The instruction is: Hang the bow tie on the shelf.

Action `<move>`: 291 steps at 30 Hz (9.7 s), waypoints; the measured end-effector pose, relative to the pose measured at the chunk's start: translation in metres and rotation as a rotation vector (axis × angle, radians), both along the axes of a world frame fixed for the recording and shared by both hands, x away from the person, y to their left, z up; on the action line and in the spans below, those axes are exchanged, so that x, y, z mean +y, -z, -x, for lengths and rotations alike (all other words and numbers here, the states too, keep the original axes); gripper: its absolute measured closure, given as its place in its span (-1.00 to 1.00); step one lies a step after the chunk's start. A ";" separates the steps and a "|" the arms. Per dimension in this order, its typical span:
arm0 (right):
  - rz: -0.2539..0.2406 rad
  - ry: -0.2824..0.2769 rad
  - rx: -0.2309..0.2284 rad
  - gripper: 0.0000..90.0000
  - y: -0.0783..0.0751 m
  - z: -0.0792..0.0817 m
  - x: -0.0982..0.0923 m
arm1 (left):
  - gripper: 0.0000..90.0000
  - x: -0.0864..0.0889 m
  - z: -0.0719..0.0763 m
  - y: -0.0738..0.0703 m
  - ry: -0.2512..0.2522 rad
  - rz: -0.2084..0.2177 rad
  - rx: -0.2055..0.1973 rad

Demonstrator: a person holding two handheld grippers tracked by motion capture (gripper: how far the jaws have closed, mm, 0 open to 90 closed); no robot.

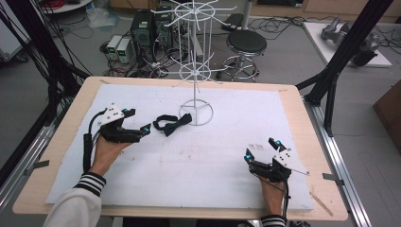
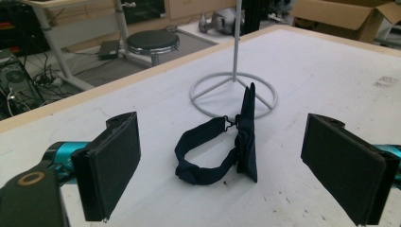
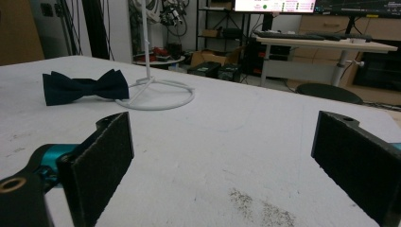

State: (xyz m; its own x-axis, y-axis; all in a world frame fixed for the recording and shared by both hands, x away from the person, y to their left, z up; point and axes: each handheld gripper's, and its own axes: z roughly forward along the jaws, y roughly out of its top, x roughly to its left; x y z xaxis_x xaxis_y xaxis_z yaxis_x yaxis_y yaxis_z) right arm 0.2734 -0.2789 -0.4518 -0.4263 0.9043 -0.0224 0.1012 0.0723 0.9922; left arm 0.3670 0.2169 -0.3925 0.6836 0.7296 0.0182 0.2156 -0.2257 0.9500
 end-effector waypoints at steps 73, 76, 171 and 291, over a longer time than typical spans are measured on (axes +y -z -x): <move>-0.005 0.000 0.001 -0.88 0.000 0.000 -0.001 | 0.93 -0.059 -0.040 0.006 0.168 -0.219 0.222; -0.006 0.001 -0.002 -0.88 0.000 0.000 -0.001 | 0.93 -0.055 -0.036 -0.002 0.200 -0.166 0.173; -0.004 0.003 -0.002 -0.88 0.000 0.000 -0.001 | 0.93 -0.019 -0.015 -0.103 0.259 0.153 -0.128; 0.011 0.011 -0.008 -0.88 0.000 0.001 0.001 | -0.68 0.103 0.064 0.045 -0.082 0.238 -0.140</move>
State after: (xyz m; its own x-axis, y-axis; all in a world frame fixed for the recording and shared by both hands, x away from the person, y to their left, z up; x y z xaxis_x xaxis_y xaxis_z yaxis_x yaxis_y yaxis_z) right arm 0.2727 -0.2778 -0.4519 -0.4159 0.9087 -0.0358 0.0945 0.0823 0.9921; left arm 0.3026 0.3202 -0.4376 0.6248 0.7776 -0.0700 0.0867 0.0200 0.9960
